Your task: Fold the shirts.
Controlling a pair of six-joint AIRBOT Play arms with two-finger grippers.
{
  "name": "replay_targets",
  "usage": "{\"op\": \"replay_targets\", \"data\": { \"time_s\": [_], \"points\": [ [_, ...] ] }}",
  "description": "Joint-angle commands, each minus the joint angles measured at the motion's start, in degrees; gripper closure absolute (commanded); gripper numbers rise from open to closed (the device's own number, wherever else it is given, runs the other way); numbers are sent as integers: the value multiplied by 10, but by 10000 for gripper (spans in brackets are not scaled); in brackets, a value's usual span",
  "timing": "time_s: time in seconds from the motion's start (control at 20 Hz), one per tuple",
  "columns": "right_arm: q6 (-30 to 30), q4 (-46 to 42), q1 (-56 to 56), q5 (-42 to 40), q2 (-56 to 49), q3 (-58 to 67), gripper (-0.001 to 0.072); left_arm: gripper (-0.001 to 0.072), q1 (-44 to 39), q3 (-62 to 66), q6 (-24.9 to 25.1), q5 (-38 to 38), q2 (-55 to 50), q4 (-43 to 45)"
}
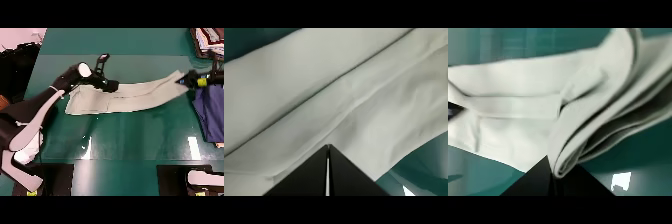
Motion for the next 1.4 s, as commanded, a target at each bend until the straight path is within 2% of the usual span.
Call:
{"op": "replay_targets", "data": {
  "time_s": [0.0,0.3,0.65,0.85,1.05,1.15,1.2,1.25,1.3,1.35],
  "points": [
    [33,4,72,5,30,87,694,682,-30,36,-3,-6,-51,-8],
    [51,4,191,-26,29,175,694,682,-35,35,-3,-7,-63,-20],
    [51,4,273,-84,22,184,694,682,-30,38,7,-21,-64,-18],
    [50,25,334,-121,-9,184,693,682,52,47,6,-75,-2,24],
    [-40,138,449,-209,-86,189,693,681,189,47,7,-125,128,114],
    [-54,153,511,-238,-148,228,687,681,247,47,8,-136,184,143],
    [-80,153,540,-248,-184,260,550,681,274,47,8,-139,209,150],
    [-89,152,560,-254,-217,292,274,681,298,47,8,-142,229,150],
    [-88,152,574,-247,-247,323,91,681,315,47,8,-143,244,150],
    [-86,152,579,-222,-271,350,93,681,329,47,8,-147,255,150]
  ]
}}
